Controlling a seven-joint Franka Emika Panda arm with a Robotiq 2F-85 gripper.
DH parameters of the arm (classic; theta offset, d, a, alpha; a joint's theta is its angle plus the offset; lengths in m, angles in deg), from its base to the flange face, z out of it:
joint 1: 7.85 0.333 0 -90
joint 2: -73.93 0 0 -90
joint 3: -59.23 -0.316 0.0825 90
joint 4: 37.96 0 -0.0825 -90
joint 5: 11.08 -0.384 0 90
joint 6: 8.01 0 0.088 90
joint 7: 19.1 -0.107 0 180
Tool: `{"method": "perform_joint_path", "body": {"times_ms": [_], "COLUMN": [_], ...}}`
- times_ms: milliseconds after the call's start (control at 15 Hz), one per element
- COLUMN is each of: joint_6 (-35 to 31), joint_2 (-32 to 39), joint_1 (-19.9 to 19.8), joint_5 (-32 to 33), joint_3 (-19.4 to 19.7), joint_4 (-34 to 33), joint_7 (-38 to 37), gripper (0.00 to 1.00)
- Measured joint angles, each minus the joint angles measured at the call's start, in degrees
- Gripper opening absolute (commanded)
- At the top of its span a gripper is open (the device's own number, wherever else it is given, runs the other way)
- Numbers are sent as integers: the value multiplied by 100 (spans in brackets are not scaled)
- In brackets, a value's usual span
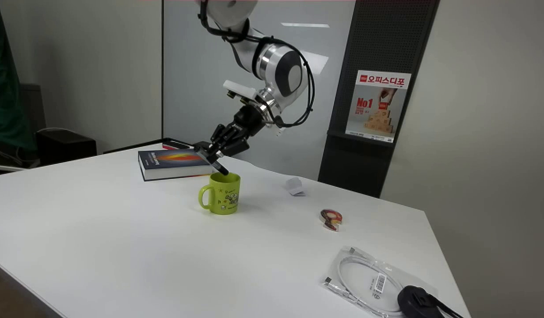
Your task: Put the marker into the green cup.
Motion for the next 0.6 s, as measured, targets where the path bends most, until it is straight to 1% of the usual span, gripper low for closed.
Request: {"method": "perform_joint_path", "body": {"times_ms": [400, 467, 533, 600], "joint_6": [0, 3, 9, 23], "joint_2": [221, 247, 273, 296], "joint_1": [-179, -200, -217, -227], "joint_5": [-150, -183, -200, -214], "joint_3": [-8, -13, -27, -44], "joint_4": [-203, -219, -240, -263], "joint_7": [-243, -262, -275, -285], "gripper": [5, 8, 46, 47]}}
